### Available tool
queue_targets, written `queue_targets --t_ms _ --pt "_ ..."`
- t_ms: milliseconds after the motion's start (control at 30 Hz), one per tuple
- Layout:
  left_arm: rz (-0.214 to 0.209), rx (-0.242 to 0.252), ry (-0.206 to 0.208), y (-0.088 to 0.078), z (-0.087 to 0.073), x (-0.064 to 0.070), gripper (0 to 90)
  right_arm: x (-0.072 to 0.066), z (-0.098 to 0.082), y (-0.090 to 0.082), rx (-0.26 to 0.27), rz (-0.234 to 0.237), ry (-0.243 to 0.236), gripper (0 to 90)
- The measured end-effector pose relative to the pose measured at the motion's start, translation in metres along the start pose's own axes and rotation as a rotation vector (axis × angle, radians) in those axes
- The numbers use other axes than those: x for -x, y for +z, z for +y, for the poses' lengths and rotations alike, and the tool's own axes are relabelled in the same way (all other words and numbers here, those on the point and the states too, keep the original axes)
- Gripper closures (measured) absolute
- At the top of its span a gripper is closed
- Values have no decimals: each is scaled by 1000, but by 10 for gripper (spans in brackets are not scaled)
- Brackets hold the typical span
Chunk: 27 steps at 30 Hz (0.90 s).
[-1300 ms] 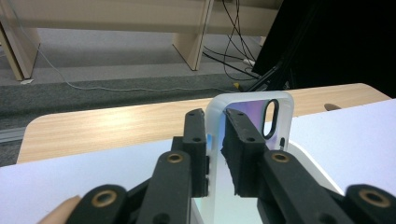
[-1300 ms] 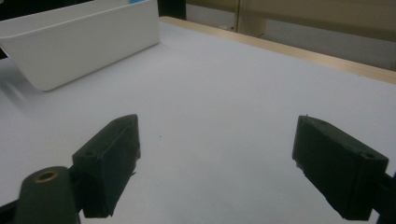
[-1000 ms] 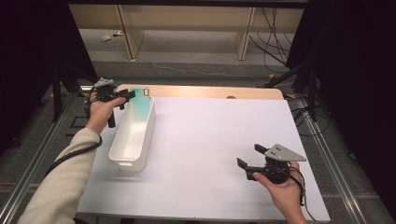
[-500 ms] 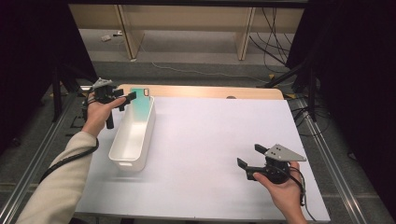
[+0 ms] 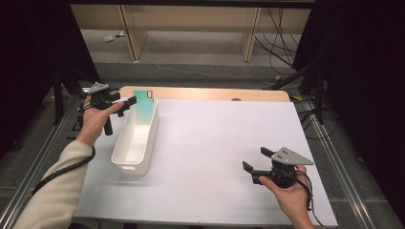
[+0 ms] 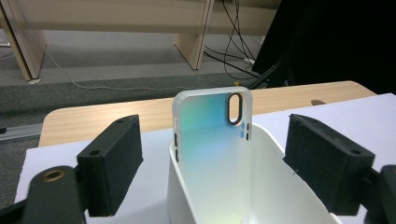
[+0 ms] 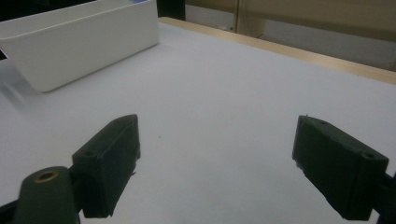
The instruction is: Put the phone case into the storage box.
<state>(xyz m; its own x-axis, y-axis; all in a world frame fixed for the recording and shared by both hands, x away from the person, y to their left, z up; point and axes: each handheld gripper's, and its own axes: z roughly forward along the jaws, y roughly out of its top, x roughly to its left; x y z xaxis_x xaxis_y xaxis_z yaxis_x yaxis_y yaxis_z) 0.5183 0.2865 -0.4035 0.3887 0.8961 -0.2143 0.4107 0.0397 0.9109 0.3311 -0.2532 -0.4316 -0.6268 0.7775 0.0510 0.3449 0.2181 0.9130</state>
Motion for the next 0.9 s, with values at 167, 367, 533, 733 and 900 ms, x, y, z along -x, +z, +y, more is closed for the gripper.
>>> queue_targets --t_ms 167,367,533,733,900 --pt "-13 8 15 -7 -2 4 182 0 0 0 1 0 0 163" --pt "-19 9 35 -14 -4 9 181 0 1 -2 -10 -11 -12 163" --pt "-25 14 46 -18 -5 13 181 0 1 -1 -10 -11 -12 163" --pt "-37 25 66 -25 -3 18 180 -1 1 -1 2 -15 -3 163" --pt "-43 31 72 -29 -4 22 179 -1 1 -2 -10 -10 -5 163"
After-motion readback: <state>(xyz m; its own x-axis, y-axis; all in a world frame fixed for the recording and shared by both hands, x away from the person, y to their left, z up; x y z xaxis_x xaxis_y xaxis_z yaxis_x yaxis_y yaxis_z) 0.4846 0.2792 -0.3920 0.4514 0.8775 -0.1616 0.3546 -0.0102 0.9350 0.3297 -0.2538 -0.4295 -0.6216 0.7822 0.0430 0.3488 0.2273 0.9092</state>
